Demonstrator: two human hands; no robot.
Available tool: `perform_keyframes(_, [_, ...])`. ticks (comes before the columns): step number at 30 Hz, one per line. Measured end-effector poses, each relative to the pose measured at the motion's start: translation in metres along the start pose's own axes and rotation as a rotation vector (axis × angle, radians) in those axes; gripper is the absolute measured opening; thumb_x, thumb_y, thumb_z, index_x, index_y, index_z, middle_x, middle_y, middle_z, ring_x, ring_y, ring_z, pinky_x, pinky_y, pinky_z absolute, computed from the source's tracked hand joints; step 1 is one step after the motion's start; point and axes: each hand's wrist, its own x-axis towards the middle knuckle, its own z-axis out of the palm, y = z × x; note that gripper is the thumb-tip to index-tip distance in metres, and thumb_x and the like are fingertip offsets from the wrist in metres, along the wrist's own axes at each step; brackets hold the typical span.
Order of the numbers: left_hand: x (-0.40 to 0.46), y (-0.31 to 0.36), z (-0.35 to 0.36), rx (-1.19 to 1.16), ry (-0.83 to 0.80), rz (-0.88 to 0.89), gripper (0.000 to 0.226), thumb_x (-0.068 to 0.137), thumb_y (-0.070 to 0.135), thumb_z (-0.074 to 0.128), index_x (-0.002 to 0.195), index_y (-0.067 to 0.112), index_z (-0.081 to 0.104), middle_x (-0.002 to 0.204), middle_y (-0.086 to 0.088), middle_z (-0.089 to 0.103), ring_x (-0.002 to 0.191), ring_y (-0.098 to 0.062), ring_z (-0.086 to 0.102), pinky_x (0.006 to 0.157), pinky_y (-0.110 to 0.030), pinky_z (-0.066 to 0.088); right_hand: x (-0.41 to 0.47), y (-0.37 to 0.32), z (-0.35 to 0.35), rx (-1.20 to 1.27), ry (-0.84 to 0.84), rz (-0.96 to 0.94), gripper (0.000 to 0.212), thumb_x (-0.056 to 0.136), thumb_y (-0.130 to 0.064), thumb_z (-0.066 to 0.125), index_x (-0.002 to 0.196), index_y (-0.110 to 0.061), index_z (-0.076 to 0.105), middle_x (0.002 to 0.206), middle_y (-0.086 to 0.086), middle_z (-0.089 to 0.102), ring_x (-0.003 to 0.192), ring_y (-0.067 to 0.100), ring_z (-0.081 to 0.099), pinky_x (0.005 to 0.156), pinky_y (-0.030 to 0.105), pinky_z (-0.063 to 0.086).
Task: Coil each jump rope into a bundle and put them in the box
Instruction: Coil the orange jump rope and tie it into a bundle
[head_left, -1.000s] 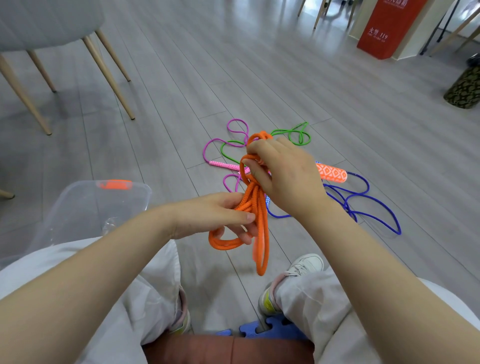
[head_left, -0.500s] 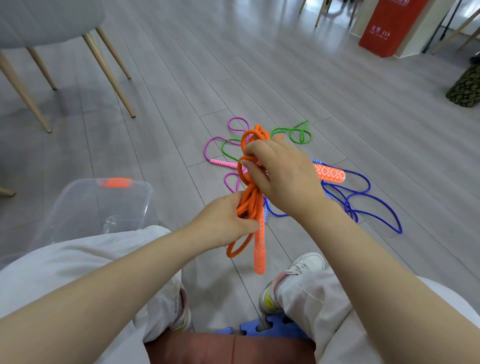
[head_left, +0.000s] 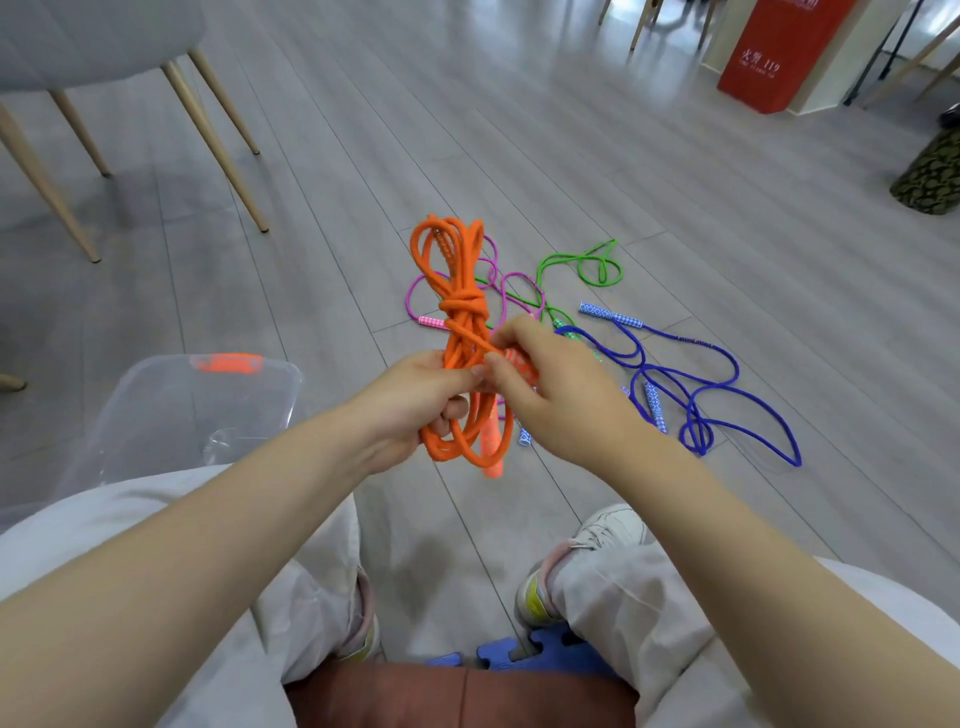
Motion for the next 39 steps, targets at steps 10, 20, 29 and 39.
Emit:
perform_keyframes(10, [0.002,0.013,-0.012,-0.33,0.024,-0.044,0.018,0.098,0.01,0.047,0.092,0.01,0.064,0.103,-0.004,0.06,0.04,0.0,0.036,0.033,-0.007,0.021,0.005,0.008,-0.002,0.075,-0.071,0.109,0.008,0.093,-0.034,0.059,0.098,-0.031,0.054,0.082,-0.014,0.057,0.076,0.0,0.051,0.063,0.018,0.036])
perform_keyframes(20, [-0.006,0.018,-0.011,-0.588,-0.161,0.01,0.021,0.094,0.019,0.046,0.086,0.008,0.063,0.062,0.006,0.05,0.039,-0.003,0.033,0.031,-0.007,0.023,0.006,0.002,0.008,0.62,-0.099,0.403,0.033,0.086,-0.036,0.07,0.086,-0.008,0.055,0.081,0.021,0.067,0.069,0.029,0.064,0.065,0.041,0.054])
perform_keyframes(29, [-0.005,0.032,-0.036,-0.546,-0.211,0.081,0.008,0.088,0.023,0.047,0.085,0.016,0.048,0.069,0.009,0.048,0.04,-0.003,0.031,0.031,-0.008,0.02,0.0,0.007,0.0,1.166,-0.695,0.555,0.038,0.091,-0.035,0.051,0.124,-0.016,0.057,0.121,0.015,0.065,0.082,0.023,0.064,0.057,0.026,0.049])
perform_keyframes(39, [-0.006,0.038,-0.045,-0.283,-0.119,0.182,0.013,0.096,0.025,0.045,0.091,0.016,0.053,0.074,0.003,0.056,0.043,-0.002,0.035,0.034,-0.01,0.024,0.005,0.016,-0.031,0.488,-0.552,0.35,0.031,0.098,-0.036,0.053,0.103,-0.008,0.067,0.08,0.004,0.062,0.073,0.013,0.056,0.074,0.03,0.049])
